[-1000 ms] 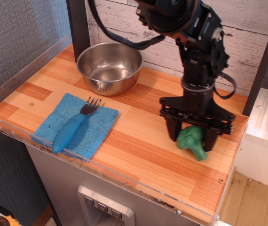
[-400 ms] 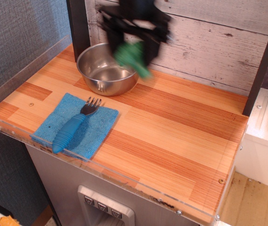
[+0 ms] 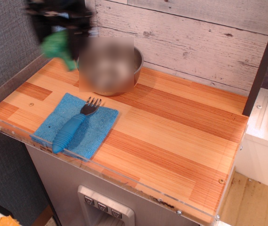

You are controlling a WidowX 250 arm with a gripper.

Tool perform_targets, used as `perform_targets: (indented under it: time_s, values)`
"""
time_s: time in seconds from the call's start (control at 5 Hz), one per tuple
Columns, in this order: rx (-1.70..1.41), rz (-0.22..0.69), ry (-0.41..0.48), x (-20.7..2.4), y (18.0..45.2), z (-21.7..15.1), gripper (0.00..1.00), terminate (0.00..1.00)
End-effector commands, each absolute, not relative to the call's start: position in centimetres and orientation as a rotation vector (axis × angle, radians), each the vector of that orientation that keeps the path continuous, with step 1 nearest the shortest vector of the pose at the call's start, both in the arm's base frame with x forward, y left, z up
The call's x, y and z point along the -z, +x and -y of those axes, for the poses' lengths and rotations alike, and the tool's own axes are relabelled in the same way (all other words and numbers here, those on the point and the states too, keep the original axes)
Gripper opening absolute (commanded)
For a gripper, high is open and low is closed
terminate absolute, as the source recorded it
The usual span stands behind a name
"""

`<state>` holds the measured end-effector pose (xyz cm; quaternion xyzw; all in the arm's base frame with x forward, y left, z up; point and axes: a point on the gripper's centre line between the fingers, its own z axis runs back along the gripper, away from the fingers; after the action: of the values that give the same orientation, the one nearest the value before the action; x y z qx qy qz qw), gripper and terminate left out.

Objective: Move broccoli to left of blue towel

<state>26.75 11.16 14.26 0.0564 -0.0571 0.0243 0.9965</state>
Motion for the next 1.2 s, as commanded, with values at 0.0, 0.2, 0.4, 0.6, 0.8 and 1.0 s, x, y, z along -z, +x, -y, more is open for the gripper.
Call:
perform_targets:
  time_s: [0.0, 0.2, 0.4, 0.6, 0.8, 1.0]
  values:
    - [-0.148, 0.132, 0.152, -10.7, 28.6, -20.4, 0.00, 0.00]
    - [-0.117, 0.090, 0.162, -8.6, 29.5, -25.3, 0.00, 0.00]
    - [-0.065, 0.058, 0.168, -6.9, 29.4, -26.4, 0.00, 0.00]
    - [0.013, 0.056, 0.142, -5.9, 29.0, -24.6, 0.00, 0.00]
    - [0.070, 0.095, 0.153, -6.9, 28.5, -22.7, 0.00, 0.00]
    - [0.051, 0.095, 0.163, -7.2, 27.9, -21.8, 0.00, 0.00]
